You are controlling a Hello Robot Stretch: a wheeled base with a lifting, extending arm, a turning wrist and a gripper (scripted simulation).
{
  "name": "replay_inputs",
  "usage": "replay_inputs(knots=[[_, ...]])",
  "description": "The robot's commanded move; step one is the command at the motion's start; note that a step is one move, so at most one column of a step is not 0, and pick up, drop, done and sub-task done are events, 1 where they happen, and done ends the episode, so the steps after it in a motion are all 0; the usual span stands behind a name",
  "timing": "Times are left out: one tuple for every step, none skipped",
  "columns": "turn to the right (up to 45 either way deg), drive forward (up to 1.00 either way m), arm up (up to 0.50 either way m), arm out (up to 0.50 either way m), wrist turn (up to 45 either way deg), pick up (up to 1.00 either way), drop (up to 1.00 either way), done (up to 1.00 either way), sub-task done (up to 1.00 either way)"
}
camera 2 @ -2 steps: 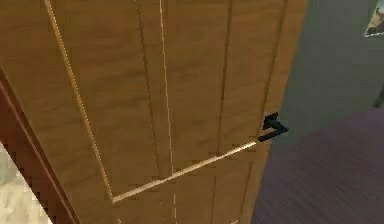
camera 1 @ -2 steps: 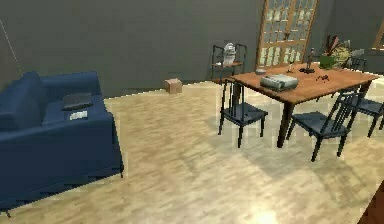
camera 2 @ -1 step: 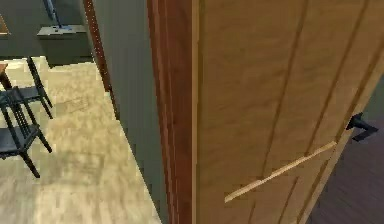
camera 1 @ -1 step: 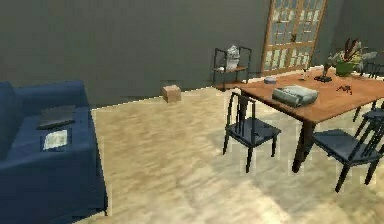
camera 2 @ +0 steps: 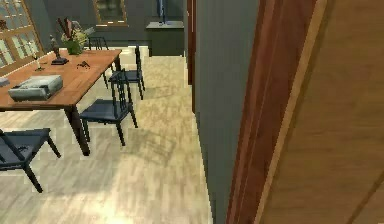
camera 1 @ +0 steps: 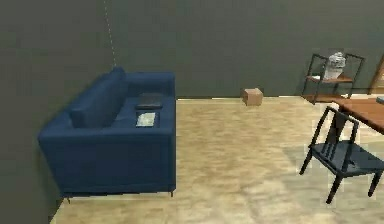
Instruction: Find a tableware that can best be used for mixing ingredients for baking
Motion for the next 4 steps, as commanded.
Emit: replay_inputs(knots=[[0.0,0.15,0.0,0.0,0.0,0.0,0.0,0.0,0.0],[45.0,0.0,0.0,0.0,0.0,0.0,0.0,0.0,0.0],[42.0,0.0,0.0,0.0,0.0,0.0,0.0,0.0,0.0],[0.0,0.5,0.0,0.0,0.0,0.0,0.0,0.0,0.0]])
